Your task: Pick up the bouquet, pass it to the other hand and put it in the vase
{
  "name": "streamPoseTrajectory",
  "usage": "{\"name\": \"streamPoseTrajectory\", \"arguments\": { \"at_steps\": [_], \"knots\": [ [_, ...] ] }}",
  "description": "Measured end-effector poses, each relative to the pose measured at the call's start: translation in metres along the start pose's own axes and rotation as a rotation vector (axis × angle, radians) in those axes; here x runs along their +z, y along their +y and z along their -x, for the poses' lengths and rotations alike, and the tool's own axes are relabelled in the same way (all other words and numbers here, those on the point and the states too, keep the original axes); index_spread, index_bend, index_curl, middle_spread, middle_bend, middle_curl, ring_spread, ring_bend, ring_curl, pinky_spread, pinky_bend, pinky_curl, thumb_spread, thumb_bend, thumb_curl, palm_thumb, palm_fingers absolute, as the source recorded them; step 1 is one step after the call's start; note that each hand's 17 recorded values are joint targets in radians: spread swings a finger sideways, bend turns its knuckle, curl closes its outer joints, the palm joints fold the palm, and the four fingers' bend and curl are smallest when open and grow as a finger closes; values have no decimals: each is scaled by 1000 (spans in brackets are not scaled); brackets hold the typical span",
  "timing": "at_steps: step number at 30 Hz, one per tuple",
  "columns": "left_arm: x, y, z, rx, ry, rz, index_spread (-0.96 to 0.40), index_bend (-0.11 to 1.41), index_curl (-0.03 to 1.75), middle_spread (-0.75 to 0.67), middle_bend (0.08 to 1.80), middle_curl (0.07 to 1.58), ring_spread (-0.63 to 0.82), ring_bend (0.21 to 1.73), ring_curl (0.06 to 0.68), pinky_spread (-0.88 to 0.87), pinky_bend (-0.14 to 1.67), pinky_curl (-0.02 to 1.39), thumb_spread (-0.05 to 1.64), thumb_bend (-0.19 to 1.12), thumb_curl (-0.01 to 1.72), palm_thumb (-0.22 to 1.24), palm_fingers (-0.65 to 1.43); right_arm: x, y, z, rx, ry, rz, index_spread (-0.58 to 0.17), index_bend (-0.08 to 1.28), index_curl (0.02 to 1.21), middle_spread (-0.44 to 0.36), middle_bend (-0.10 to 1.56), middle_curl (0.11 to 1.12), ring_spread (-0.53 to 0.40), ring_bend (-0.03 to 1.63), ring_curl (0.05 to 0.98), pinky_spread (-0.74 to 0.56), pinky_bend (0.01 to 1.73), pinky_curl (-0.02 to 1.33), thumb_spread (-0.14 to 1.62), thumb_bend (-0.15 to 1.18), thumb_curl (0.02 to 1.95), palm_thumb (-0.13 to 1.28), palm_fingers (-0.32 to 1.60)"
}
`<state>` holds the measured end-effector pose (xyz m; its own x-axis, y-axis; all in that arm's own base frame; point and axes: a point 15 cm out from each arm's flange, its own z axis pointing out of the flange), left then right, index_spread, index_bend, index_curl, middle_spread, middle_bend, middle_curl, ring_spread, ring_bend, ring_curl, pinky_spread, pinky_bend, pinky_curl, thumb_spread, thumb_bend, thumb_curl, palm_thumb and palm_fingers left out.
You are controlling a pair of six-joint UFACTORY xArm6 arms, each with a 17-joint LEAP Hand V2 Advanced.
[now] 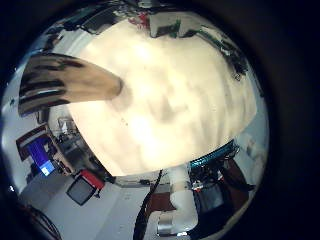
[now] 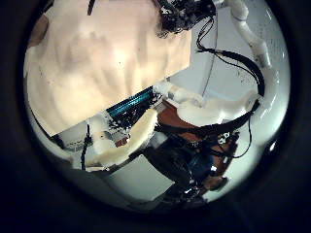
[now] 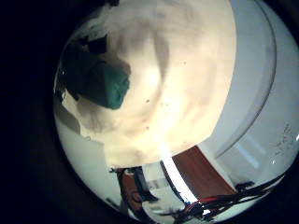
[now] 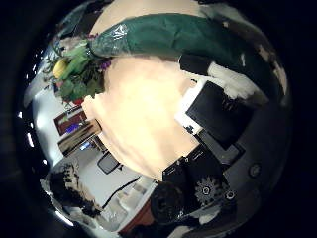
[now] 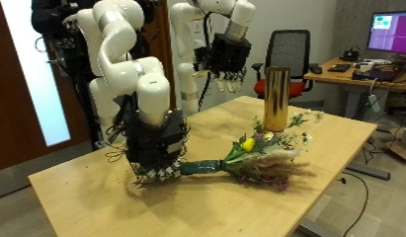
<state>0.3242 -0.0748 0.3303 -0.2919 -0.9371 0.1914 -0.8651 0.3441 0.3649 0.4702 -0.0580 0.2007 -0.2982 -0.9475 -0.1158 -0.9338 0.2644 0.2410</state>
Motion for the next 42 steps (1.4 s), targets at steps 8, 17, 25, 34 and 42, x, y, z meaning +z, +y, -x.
{"name": "streamPoseTrajectory", "arguments": {
  "at_steps": [8, 17, 25, 34, 42],
  "knots": [
    [-5, 0, 3, -11, 9, -17, 137, 210, 448, 322, 187, 298, 548, 287, 216, 530, 180, 233, 959, -28, 307, 375, 215, -60, 13, 22, -68, -180, -128, -266, 1061, 836, -159, 1270, 769, -196, 1401, 614, -249, 1324, 695, 604, 2, 732, 1232, 1138],
    [-12, 2, 5, -26, 18, -36, 134, 215, 450, 315, 189, 298, 542, 290, 217, 529, 178, 229, 959, -28, 307, 375, 221, -137, 58, 30, -133, -364, -253, -246, 1096, 847, -145, 1285, 773, -184, 1420, 617, -219, 1277, 756, 425, -3, 844, 1239, 1140],
    [-23, 2, 6, -52, 40, -79, 126, 223, 453, 306, 192, 301, 535, 296, 217, 513, 177, 228, 965, -28, 303, 371, 244, -190, 92, 33, -193, -497, -345, -240, 1103, 844, -140, 1294, 769, -180, 1424, 612, -212, 1242, 806, 352, -9, 896, 1232, 1140],
    [-49, -1, -4, -68, 166, -174, 94, 242, 463, 238, 207, 318, 495, 306, 214, 472, 176, 216, 998, -27, 289, 322, 323, -247, 125, 44, -266, -791, -425, -237, 1109, 841, -138, 1304, 764, -179, 1433, 608, -216, 1190, 865, 264, -17, 926, 1223, 1142],
    [-68, 2, -12, -67, 232, -235, 80, 244, 473, 197, 205, 334, 461, 324, 212, 449, 176, 201, 996, -31, 283, 291, 350, -263, 157, 63, -378, -990, -406, -234, 1119, 838, -137, 1294, 763, -177, 1442, 606, -225, 1158, 907, 213, -20, 931, 1214, 1138]
  ]
}}
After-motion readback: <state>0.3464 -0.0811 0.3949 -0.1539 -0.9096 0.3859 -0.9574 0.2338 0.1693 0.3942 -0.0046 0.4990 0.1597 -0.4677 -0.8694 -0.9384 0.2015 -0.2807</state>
